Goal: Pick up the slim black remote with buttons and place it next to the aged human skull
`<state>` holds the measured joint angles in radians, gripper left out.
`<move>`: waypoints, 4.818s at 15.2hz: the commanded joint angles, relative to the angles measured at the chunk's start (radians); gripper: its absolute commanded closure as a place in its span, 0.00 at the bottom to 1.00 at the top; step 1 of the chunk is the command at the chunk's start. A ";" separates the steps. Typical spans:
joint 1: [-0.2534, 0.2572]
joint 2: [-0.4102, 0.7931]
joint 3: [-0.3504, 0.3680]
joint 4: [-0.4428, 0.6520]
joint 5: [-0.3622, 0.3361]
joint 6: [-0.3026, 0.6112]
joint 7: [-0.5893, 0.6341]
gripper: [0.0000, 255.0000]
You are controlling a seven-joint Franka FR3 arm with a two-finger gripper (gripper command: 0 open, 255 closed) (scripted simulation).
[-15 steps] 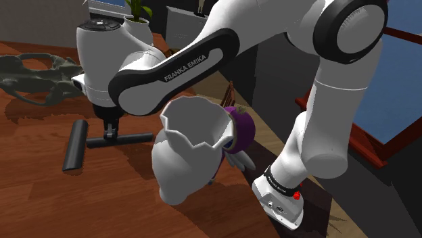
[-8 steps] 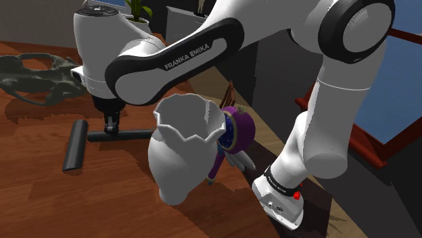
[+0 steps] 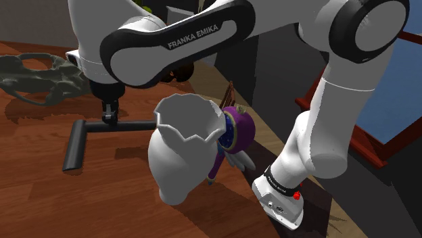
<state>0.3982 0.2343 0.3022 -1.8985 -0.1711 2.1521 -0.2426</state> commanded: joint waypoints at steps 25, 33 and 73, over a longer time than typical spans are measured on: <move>-0.003 -0.080 0.011 0.254 0.046 -0.327 -0.049 1.00; -0.014 -0.087 0.004 0.330 0.052 -0.408 -0.079 1.00; -0.259 -0.065 -0.182 0.062 0.090 -0.086 -0.490 1.00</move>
<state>0.1390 0.1661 0.1199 -1.8219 -0.0804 2.0486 -0.7349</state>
